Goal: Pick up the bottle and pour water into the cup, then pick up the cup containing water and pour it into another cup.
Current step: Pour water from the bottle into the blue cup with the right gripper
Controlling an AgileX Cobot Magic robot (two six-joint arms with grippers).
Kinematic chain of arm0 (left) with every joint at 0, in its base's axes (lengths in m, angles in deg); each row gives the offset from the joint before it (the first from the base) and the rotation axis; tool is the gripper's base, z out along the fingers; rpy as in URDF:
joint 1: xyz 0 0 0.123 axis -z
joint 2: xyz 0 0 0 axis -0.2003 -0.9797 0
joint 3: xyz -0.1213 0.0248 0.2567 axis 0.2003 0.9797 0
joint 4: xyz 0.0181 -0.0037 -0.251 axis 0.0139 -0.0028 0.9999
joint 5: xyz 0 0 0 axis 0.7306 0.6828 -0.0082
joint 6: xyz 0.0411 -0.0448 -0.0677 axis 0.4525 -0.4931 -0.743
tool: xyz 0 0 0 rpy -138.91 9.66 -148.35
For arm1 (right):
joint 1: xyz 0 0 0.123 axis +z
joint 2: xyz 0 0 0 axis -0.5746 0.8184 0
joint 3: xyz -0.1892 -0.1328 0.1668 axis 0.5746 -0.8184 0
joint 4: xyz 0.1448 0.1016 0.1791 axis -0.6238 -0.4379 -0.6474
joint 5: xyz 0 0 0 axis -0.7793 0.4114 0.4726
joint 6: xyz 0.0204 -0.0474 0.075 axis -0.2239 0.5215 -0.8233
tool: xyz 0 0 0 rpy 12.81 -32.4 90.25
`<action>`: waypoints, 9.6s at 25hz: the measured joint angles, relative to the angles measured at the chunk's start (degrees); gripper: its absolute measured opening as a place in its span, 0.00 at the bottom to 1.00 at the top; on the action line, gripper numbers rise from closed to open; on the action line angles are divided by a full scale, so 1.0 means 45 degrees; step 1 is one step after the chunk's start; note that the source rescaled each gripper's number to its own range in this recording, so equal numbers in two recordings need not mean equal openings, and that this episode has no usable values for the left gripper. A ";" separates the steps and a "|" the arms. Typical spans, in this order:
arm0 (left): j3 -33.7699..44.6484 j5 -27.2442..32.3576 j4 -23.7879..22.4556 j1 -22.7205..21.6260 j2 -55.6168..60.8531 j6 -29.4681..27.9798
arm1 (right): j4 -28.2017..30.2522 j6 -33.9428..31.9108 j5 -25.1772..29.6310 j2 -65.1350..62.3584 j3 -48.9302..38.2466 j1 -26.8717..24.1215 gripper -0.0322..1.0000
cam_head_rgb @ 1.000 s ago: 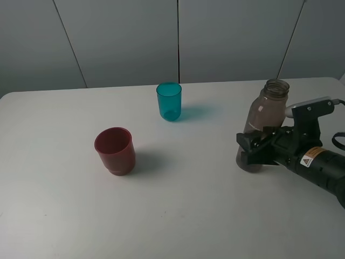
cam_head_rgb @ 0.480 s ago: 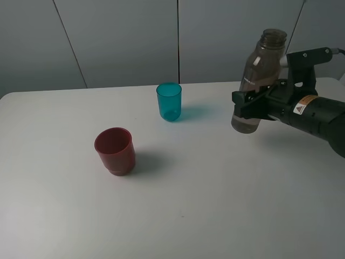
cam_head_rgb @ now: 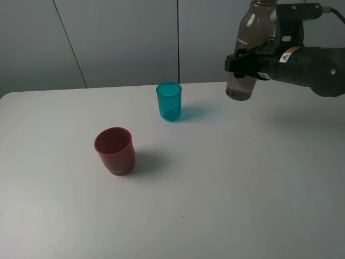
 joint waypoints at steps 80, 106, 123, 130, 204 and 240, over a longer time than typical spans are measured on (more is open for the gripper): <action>0.0000 0.0000 0.0000 0.0000 0.0000 0.0046 | 0.3969 1.0179 0.3817 0.6789 0.8408 0.0019 0.03; 0.0000 0.0000 0.0000 0.0000 0.0000 0.0023 | 0.3969 1.3309 0.3761 0.6851 0.8408 -0.0091 0.03; 0.0000 0.0000 0.0000 0.0000 0.0000 0.0020 | 0.3308 1.5663 0.3472 0.7083 0.8438 0.0137 0.03; 0.0000 0.0000 0.0000 0.0000 0.0000 0.0020 | 0.2288 1.5952 0.3472 0.7083 0.8438 0.0081 0.03; 0.0000 0.0000 0.0000 0.0000 0.0000 0.0020 | 0.1972 2.1010 0.0719 0.7670 0.9072 0.0062 0.03; 0.0000 0.0000 0.0000 0.0000 0.0000 0.0046 | 0.1972 2.2690 -0.0210 0.7670 0.9072 0.0062 0.03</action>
